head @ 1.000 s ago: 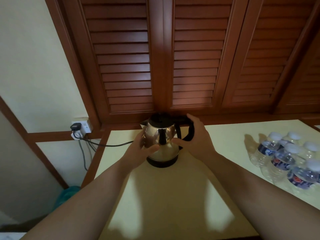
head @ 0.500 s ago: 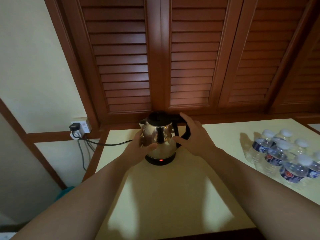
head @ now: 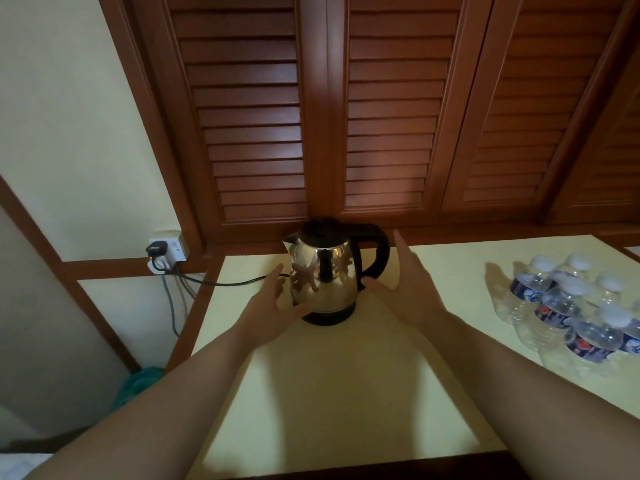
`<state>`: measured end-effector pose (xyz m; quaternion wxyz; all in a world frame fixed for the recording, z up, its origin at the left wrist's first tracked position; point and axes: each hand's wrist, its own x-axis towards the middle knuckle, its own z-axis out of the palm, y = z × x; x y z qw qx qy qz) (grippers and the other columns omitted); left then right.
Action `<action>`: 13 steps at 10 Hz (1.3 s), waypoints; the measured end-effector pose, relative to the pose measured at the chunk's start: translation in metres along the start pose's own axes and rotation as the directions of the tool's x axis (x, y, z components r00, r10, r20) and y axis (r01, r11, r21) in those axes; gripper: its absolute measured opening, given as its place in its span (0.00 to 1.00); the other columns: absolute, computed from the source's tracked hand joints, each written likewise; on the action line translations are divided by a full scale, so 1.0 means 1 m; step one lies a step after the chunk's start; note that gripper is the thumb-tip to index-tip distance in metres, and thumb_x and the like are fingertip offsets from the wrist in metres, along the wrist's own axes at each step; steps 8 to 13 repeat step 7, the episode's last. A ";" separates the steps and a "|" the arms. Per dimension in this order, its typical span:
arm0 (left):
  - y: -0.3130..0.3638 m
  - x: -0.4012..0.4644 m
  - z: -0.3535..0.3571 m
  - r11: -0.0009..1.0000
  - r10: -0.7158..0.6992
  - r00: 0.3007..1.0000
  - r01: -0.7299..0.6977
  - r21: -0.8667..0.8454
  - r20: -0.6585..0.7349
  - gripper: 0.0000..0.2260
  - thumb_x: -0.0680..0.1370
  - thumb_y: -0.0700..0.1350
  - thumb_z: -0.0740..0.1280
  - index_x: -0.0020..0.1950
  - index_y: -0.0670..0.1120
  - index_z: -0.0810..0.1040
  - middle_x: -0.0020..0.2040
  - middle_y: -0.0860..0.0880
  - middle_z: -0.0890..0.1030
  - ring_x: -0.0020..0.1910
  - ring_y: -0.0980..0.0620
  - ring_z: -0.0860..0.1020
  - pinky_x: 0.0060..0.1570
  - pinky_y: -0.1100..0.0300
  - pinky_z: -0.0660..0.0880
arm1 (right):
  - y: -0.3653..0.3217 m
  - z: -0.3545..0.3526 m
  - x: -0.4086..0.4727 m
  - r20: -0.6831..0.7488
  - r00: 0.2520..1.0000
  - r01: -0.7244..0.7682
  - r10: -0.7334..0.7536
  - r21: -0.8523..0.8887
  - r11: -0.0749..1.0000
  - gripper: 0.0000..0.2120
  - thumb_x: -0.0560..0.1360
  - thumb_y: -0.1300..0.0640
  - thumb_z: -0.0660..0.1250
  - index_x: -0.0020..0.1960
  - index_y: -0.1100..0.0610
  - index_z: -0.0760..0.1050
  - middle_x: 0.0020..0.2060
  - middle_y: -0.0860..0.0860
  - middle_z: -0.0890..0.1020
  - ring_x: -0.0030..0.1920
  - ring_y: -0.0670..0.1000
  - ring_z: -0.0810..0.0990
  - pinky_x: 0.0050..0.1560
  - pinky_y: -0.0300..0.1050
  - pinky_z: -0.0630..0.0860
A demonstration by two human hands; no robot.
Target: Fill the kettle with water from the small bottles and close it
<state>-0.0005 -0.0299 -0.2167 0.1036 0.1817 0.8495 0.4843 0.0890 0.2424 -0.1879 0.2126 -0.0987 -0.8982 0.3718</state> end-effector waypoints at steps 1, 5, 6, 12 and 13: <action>0.016 0.007 0.001 0.993 0.105 0.994 -0.106 -0.054 -0.014 0.33 0.70 0.58 0.79 0.67 0.77 0.65 0.62 0.70 0.78 0.67 0.62 0.76 0.66 0.53 0.77 | -0.015 -0.004 0.018 -0.012 0.992 0.126 -0.128 -0.119 0.985 0.46 0.75 0.41 0.76 0.84 0.49 0.56 0.79 0.50 0.67 0.78 0.52 0.65 0.75 0.49 0.66; 0.026 0.008 0.003 0.982 0.108 0.994 -0.110 -0.154 -0.022 0.35 0.72 0.45 0.80 0.70 0.70 0.67 0.61 0.65 0.79 0.66 0.56 0.78 0.62 0.55 0.79 | -0.035 -0.011 0.029 0.148 0.977 0.182 -0.155 -0.195 0.964 0.39 0.76 0.42 0.75 0.80 0.38 0.58 0.74 0.55 0.68 0.70 0.57 0.72 0.68 0.49 0.72; 0.027 0.002 -0.001 0.986 0.072 0.997 -0.072 -0.153 -0.007 0.35 0.67 0.53 0.81 0.59 0.83 0.66 0.58 0.68 0.81 0.66 0.56 0.78 0.64 0.51 0.78 | -0.031 -0.012 0.020 0.150 0.976 0.174 -0.158 -0.104 0.979 0.46 0.74 0.43 0.77 0.82 0.34 0.51 0.80 0.51 0.63 0.77 0.55 0.67 0.73 0.48 0.69; 0.013 -0.003 0.001 0.995 0.007 1.000 -0.009 -0.098 -0.021 0.50 0.61 0.63 0.80 0.78 0.64 0.59 0.72 0.57 0.75 0.72 0.51 0.73 0.69 0.48 0.75 | -0.025 -0.010 -0.004 0.082 0.996 0.025 -0.029 0.049 0.998 0.52 0.73 0.45 0.79 0.85 0.45 0.48 0.74 0.41 0.69 0.71 0.44 0.70 0.68 0.38 0.69; 0.013 -0.003 0.001 0.995 0.007 1.000 -0.009 -0.098 -0.021 0.50 0.61 0.63 0.80 0.78 0.64 0.59 0.72 0.57 0.75 0.72 0.51 0.73 0.69 0.48 0.75 | -0.025 -0.010 -0.004 0.082 0.996 0.025 -0.029 0.049 0.998 0.52 0.73 0.45 0.79 0.85 0.45 0.48 0.74 0.41 0.69 0.71 0.44 0.70 0.68 0.38 0.69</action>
